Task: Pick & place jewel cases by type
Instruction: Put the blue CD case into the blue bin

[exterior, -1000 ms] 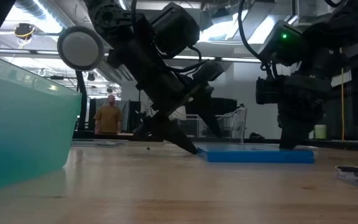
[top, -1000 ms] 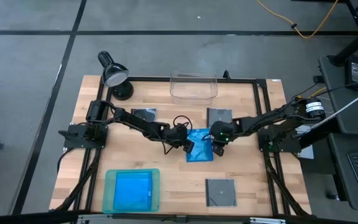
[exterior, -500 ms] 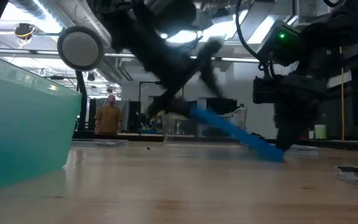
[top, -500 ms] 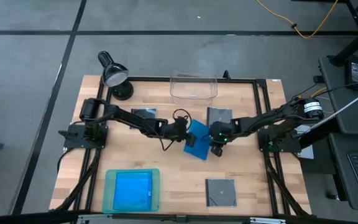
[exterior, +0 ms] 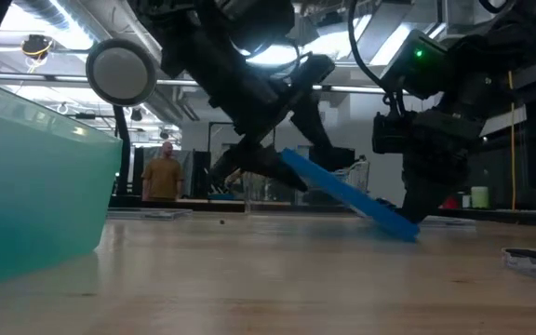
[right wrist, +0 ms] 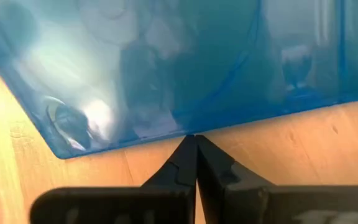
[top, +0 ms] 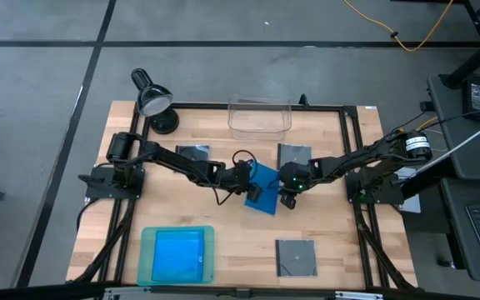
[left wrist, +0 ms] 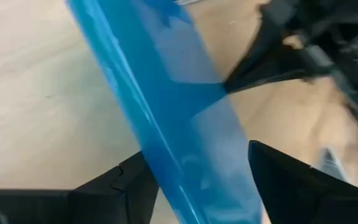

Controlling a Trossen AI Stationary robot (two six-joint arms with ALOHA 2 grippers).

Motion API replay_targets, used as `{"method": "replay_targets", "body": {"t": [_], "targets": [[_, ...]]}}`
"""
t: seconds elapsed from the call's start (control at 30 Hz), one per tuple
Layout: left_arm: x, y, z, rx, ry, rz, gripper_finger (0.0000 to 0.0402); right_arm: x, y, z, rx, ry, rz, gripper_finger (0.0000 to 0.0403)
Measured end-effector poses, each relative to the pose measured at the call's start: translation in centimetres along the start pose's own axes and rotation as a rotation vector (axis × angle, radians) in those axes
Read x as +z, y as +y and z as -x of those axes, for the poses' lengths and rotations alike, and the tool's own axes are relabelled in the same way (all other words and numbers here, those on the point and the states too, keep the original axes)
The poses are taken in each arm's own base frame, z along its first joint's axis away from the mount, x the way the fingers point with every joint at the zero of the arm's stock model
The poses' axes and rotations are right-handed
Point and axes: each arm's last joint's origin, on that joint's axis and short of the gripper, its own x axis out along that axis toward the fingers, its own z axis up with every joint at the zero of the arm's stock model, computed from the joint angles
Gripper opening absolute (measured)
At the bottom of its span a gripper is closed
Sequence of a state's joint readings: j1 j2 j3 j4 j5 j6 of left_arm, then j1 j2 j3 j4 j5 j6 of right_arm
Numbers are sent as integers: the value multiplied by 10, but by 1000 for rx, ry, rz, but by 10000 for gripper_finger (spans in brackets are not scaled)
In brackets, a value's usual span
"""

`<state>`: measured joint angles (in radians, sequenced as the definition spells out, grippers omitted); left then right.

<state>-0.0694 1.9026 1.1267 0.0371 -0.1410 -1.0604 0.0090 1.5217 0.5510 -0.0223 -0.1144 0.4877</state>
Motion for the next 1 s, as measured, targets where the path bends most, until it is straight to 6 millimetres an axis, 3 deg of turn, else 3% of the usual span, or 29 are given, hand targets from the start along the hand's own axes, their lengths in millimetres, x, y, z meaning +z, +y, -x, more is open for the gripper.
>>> {"method": "replay_targets", "body": {"t": [0.43,0.6,0.77,1.0], "targets": [[11,2,4,-12,-13,-28,32,0,0,0,10,-1,1,7],[14,-2,13,-15,0,-73,18,0,0,1,11,4,6,7],[20,-2,46,79,22,-165,26,-2,1,3,6,15,3,7],[32,-2,115,232,-70,-302,17,1,3,9,19,-11,4,7]]}}
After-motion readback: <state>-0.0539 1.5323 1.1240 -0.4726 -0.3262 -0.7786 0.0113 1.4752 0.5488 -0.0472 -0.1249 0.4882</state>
